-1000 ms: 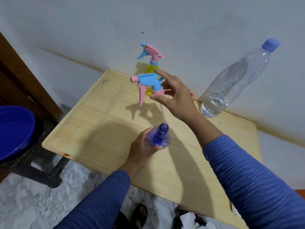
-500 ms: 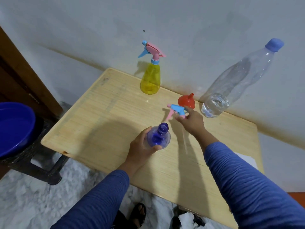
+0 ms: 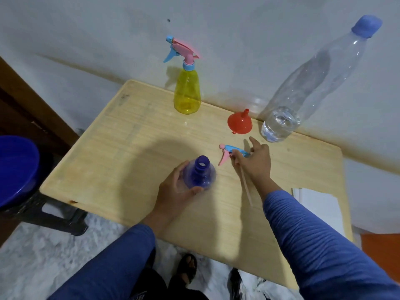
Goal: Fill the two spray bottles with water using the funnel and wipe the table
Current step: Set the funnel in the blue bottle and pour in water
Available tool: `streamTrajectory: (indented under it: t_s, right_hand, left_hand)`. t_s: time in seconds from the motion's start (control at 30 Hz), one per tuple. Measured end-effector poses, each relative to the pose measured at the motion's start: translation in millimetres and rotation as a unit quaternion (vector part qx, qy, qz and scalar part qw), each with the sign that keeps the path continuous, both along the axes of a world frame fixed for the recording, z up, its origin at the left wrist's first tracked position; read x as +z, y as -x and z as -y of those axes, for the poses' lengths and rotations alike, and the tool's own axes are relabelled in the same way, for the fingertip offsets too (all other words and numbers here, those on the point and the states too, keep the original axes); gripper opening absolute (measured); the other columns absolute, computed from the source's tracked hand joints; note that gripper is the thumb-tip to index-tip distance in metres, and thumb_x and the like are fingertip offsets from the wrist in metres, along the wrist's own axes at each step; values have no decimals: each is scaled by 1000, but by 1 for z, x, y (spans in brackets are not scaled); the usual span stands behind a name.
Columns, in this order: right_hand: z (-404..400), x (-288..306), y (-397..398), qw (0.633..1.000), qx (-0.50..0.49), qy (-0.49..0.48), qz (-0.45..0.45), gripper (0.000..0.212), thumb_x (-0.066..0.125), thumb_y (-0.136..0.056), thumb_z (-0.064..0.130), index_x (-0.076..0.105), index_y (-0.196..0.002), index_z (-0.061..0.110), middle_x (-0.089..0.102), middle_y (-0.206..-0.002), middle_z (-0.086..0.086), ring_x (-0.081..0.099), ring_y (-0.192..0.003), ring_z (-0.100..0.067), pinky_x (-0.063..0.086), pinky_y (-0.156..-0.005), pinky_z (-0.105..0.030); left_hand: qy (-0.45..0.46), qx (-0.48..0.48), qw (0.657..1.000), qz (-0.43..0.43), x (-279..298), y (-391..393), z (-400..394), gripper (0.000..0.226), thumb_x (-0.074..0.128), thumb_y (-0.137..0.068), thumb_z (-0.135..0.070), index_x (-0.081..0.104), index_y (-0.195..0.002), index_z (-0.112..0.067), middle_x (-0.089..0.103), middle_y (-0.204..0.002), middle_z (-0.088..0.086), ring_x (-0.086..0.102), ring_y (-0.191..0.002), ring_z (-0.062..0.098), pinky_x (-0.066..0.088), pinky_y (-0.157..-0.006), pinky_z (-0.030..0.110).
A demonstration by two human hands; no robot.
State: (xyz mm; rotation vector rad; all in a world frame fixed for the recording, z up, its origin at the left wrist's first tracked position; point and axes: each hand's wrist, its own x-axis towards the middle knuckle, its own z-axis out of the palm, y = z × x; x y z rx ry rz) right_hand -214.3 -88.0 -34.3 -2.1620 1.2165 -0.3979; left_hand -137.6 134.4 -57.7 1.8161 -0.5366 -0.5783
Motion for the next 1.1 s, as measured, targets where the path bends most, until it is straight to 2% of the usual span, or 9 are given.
streamTrajectory:
  t_s: [0.13,0.33,0.53,0.63,0.73,0.87,0.97,1.03,1.1]
  right_hand:
    - [19,0,-27,1000,-11,19,17,76,68,-83,36,29,-144,13,39,-130,-15,43,-121,-26,35,-96,-28]
    - [50,-17,-62,998,-39,-24,52,86,70,-79,36,22,-145,7,29,-141,-16,40,-127,-31,37,-106,-37]
    - [64,-27,-78,995,-44,-36,79,73,71,-77,33,36,-138,14,25,-142,-11,40,-127,-29,31,-109,-32]
    - [63,-27,-80,994,-32,-34,95,73,72,-74,36,38,-137,20,22,-145,-12,35,-132,-29,30,-113,-35]
    - [59,-18,-76,991,-13,-43,122,73,75,-71,26,40,-135,22,38,-137,-12,42,-124,-27,36,-106,-33]
    - [56,1,-65,989,6,-59,136,77,82,-64,22,46,-133,21,51,-129,-9,52,-114,-23,41,-95,-24]
    - [47,23,-50,982,9,-94,164,76,78,-73,18,42,-139,16,51,-120,3,50,-104,-10,36,-83,0]
    - [33,38,-37,976,11,-104,191,70,73,-79,17,41,-140,17,54,-112,3,51,-98,-8,41,-84,-5]
    - [19,49,-22,968,21,-121,218,68,71,-82,18,38,-142,22,61,-114,-8,58,-101,-17,46,-96,-23]
  left_hand:
    - [-12,0,1000,5,-5,-2,0,83,73,-52,-59,44,-127,-40,56,-120,-22,53,-109,-10,43,-88,9]
    - [-6,8,1000,-13,-11,-3,2,88,78,-52,-52,46,-131,-30,58,-127,-10,56,-114,1,47,-97,29]
    - [-19,-8,1000,-11,-8,-4,3,89,79,-56,-52,43,-134,-27,54,-131,-10,52,-119,1,46,-99,28]
    - [-22,-5,1000,-7,-6,-4,3,89,78,-56,-52,42,-134,-26,54,-131,-11,51,-119,-1,45,-99,25]
    - [-18,-3,1000,-8,-6,-3,4,88,78,-56,-52,43,-133,-28,54,-131,-11,52,-119,0,45,-99,24]
    - [-10,-5,1000,-6,-7,-3,2,87,78,-56,-51,44,-132,-27,55,-130,-10,52,-117,-1,45,-99,24]
    - [-5,-7,1000,-4,-9,-3,1,89,79,-54,-58,45,-131,-29,56,-129,-11,54,-117,1,46,-98,26]
    - [-6,-7,1000,-4,-9,-4,1,88,76,-51,-66,44,-128,-38,56,-127,-14,54,-116,1,46,-96,26]
    - [-8,-6,1000,-4,-10,-5,1,85,77,-50,-66,44,-126,-44,56,-125,-18,55,-115,1,47,-95,25]
